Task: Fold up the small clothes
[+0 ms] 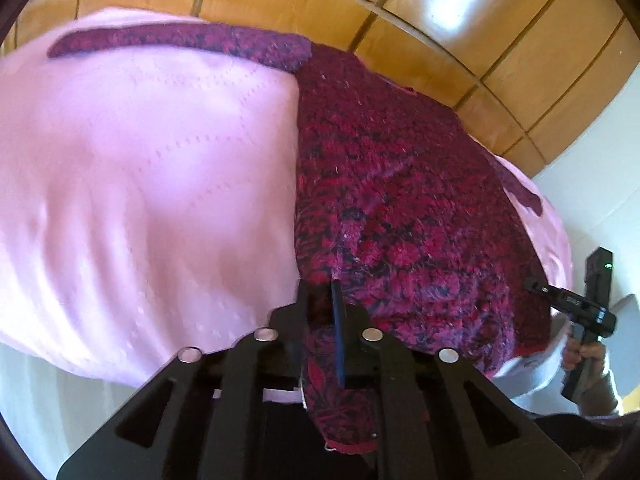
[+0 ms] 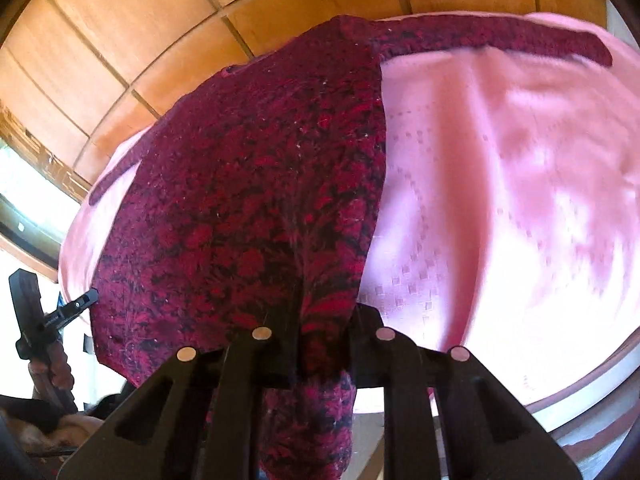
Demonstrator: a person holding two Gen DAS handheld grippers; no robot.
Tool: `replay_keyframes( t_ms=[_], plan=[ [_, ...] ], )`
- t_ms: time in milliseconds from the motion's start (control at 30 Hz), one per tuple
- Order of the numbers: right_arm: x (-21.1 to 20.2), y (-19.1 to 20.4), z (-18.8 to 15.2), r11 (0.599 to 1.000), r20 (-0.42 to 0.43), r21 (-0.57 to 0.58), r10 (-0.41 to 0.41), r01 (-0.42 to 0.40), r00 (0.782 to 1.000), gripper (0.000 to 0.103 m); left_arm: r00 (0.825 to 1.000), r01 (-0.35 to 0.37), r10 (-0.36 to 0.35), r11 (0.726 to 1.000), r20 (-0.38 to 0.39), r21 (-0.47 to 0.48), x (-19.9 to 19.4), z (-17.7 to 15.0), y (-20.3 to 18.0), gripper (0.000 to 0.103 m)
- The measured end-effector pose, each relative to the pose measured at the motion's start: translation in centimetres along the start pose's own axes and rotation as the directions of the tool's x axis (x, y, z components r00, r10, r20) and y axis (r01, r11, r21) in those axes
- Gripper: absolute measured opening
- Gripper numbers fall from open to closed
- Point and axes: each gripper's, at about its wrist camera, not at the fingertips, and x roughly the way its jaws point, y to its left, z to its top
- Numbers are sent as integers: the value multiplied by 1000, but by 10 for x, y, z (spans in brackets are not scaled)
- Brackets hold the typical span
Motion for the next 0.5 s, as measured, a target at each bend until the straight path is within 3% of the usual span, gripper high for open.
replay_keyframes(
  t_ms=[67,133,167,200,333,500],
  plan=[
    [-1,-1,5,1000,-3,2,8,-8,1000,19,999,-16,14,999,50,32,-6,12,-7,14],
    [-6,-6,10,1000,4,0,2,-2,1000,32,995,-17,12,998,103,53,-11,25,-13,32],
    [-7,-8,15,1000,14,14,1,-1,1000,33,990,-6,-2,998,139,56,-12,34,-18,45],
    [-8,-12,20,1000,28,29,1,-2,1000,36,986,5,-14,998,164,56,-11,43,-22,51],
    [-22,-44,48,989,133,148,-16,-4,991,55,982,26,-42,996,186,90,8,66,-44,52],
    [-33,-109,90,936,241,351,-68,-21,968,57,990,-7,-14,988,137,153,62,86,-74,52]
  ],
)
